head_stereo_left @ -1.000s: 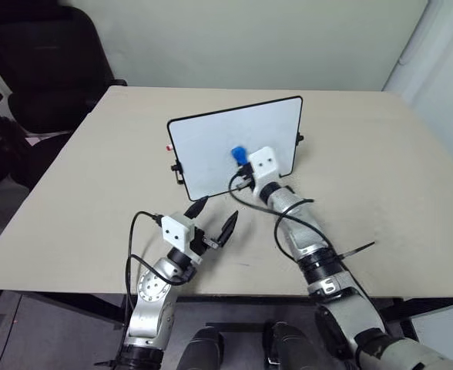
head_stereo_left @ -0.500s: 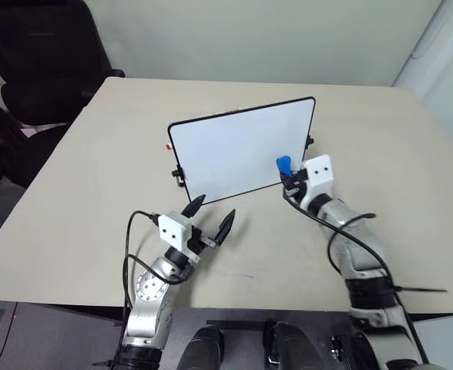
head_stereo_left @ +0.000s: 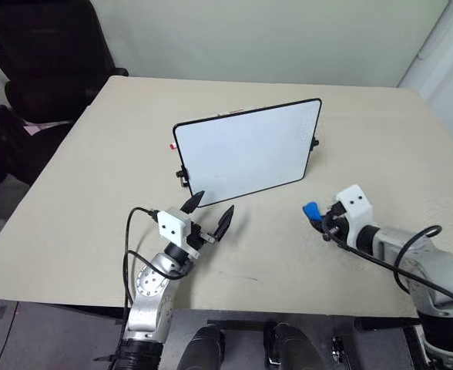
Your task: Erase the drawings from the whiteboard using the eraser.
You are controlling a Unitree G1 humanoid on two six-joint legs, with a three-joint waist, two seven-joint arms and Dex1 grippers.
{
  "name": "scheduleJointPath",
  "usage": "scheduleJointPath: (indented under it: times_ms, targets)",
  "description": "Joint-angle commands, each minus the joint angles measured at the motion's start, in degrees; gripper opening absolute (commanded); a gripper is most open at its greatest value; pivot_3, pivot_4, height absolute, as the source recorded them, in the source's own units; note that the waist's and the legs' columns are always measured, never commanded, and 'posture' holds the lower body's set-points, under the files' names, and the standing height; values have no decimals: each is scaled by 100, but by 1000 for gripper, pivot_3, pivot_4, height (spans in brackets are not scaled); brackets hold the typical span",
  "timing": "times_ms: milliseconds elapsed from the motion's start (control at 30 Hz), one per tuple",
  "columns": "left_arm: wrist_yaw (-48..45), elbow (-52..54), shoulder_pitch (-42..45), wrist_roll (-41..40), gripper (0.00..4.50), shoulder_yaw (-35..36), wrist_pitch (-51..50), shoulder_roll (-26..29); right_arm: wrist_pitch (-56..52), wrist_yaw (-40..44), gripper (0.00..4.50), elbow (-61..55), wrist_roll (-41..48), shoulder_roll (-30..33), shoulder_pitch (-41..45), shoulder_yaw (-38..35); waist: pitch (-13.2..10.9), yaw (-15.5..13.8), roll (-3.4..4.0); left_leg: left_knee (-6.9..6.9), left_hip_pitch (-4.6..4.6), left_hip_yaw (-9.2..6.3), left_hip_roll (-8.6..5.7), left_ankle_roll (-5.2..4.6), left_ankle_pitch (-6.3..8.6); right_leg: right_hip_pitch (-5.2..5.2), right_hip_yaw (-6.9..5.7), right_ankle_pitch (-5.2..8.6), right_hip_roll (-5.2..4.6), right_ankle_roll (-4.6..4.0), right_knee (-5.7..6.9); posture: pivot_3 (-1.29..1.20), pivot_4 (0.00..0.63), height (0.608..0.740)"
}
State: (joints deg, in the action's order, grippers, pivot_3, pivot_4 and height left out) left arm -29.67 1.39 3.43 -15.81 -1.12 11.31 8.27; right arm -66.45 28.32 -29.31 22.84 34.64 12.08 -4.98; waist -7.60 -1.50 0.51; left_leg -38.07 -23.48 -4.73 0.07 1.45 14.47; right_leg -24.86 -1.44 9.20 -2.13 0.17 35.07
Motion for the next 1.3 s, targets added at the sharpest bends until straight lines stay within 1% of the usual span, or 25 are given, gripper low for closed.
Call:
scheduleJointPath:
  times_ms: [33,67,100,133,167,267,333,367,400,433,633,700,833,967,1033,1300]
  targets:
    - [-11,-13,47,45,4500,-59,158,-54,-98,126,812,-344,225,140,-115,-160,-3,7,-4,0,12,1,-2,-9,-8,14,3,-4,0,2,-1,0,150,740]
    - [-9,-32,55,56,4500,-64,180,-66,-76,107,812,-337,230,127,-139,-139,-3,10,-5,0,25,2,-3,-18,-13,26,5,0,0,15,-2,0,150,740]
    - [-5,-43,62,67,4500,-69,199,-76,-45,89,1028,-328,227,119,-152,-110,-3,13,-6,-1,35,4,-4,-37,-8,38,6,17,0,52,-4,0,150,740]
    - [-2,-55,69,75,4500,-71,215,-81,-19,71,1307,-317,230,111,-158,-88,-3,15,-6,-3,43,4,-6,-76,8,45,9,14,0,57,-3,0,150,740]
    - [1,-66,75,79,4500,-73,227,-82,3,65,1561,-308,247,100,-161,-85,-4,15,-6,-4,45,5,-9,-85,-1,45,13,8,0,62,-2,0,150,740]
    - [-1,-103,102,87,4500,-86,239,-80,158,144,2530,-330,266,151,-250,-50,-3,14,-6,-5,43,4,-13,-96,-26,46,15,5,1,64,-1,0,150,740]
    - [-6,-126,113,99,4500,-104,236,-87,255,161,3262,-341,269,162,-302,-83,-3,14,-6,-5,41,3,-16,-100,-36,48,17,5,1,65,-2,0,150,740]
    - [-13,-137,118,102,4500,-112,234,-88,335,180,3507,-352,278,156,-325,-109,-3,14,-6,-5,40,4,-17,-100,-36,48,18,4,1,65,-2,0,150,740]
    - [-15,-148,122,103,4500,-118,228,-92,484,241,3887,-392,319,137,-354,-160,-3,14,-6,-5,39,4,-19,-100,-37,48,20,4,1,66,-2,0,150,740]
    - [-15,-157,123,102,4500,-122,224,-94,684,308,4169,-424,346,118,-390,-203,-3,14,-6,-5,37,4,-20,-100,-37,48,20,4,1,67,-3,0,150,740]
    - [101,-206,150,170,4500,-28,313,-79,2122,364,4169,-129,250,-306,-491,-392,-3,14,-6,-3,34,5,-21,-66,-53,47,21,5,1,84,-7,0,150,740]
    - [104,-143,148,113,4500,45,298,-31,2616,369,4169,-34,315,-604,-455,-405,-3,14,-6,-3,32,5,-21,-66,-52,47,22,9,1,89,-11,0,150,740]
    - [21,-69,125,-58,4500,68,222,-6,2715,322,4169,16,323,-819,-363,-156,-3,10,-6,-3,32,5,-21,-66,-47,47,26,14,0,96,-12,0,150,740]
    - [-37,57,72,-127,4500,17,222,-12,2944,324,4169,44,180,-874,-412,105,-3,10,-6,-5,31,5,-23,-64,-43,47,28,8,-2,86,-13,0,150,740]
    - [-77,151,33,-152,4500,-39,177,-24,2996,317,4169,64,160,-870,-416,167,-3,10,-6,-5,30,5,-23,-63,-42,47,28,-5,-2,66,-13,0,150,740]
    - [-74,405,-98,-254,4500,-163,59,-110,3098,328,4169,149,151,-851,-389,242,-3,12,-6,-8,32,6,-22,-62,-42,47,29,3,-3,78,-10,0,150,740]
